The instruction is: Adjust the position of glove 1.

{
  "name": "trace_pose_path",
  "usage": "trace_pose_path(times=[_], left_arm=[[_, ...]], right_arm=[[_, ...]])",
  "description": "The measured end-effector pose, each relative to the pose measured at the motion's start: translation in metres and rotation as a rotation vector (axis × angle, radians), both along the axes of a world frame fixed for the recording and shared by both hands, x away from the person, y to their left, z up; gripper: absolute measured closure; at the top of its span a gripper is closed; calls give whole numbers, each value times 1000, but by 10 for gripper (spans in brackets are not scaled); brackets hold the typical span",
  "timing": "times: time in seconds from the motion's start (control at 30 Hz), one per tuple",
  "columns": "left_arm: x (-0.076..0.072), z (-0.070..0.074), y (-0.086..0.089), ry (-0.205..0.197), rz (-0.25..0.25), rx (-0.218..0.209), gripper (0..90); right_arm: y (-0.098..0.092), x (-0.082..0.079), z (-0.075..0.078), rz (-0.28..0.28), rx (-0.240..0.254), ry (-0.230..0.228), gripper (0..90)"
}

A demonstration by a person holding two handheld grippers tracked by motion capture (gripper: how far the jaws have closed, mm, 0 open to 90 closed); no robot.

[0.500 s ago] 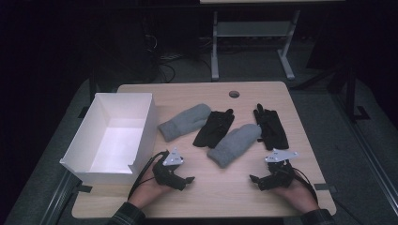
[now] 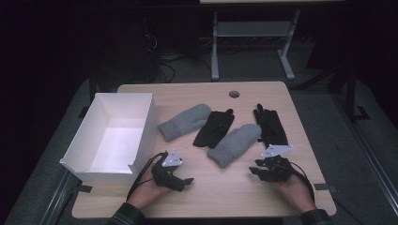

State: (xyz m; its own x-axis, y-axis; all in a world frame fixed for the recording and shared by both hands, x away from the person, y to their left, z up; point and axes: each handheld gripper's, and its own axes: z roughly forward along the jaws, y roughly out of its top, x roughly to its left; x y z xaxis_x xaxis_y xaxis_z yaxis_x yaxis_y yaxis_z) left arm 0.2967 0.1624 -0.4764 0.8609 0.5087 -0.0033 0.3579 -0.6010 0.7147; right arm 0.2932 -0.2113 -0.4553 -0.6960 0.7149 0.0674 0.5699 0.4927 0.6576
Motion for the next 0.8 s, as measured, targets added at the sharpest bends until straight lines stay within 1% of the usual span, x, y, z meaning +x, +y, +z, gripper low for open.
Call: trace_pose_path(times=[0.07, 0.17, 0.27, 0.33, 0.37, 0.43, 0.6, 0.7, 0.8], left_arm=[[-1, 0, 1, -4, -3, -3, 121], [-1, 0, 3, -6, -7, 1, 121], [-2, -1, 3, -4, -3, -5, 121], [-2, 0, 4, -2, -5, 0, 121], [-2, 0, 4, -1, -6, 0, 121], [-2, 0, 4, -5, -9, 2, 121], [-2, 0, 4, -2, -8, -1, 122], [-2, 0, 4, -1, -12, 1, 122], [-2, 0, 4, -1, -12, 2, 122]], right_arm=[[4, 5, 3, 29, 20, -12, 787], [9, 12, 8, 62, 40, -30, 900], [14, 22, 13, 80, 38, -29, 900], [18, 30, 14, 99, 51, -38, 900], [20, 33, 15, 99, 57, -37, 900], [24, 39, 17, 112, 62, -52, 900], [33, 54, 20, 116, 79, -68, 900], [38, 61, 20, 112, 71, -78, 900], [43, 67, 18, 111, 75, -74, 900]])
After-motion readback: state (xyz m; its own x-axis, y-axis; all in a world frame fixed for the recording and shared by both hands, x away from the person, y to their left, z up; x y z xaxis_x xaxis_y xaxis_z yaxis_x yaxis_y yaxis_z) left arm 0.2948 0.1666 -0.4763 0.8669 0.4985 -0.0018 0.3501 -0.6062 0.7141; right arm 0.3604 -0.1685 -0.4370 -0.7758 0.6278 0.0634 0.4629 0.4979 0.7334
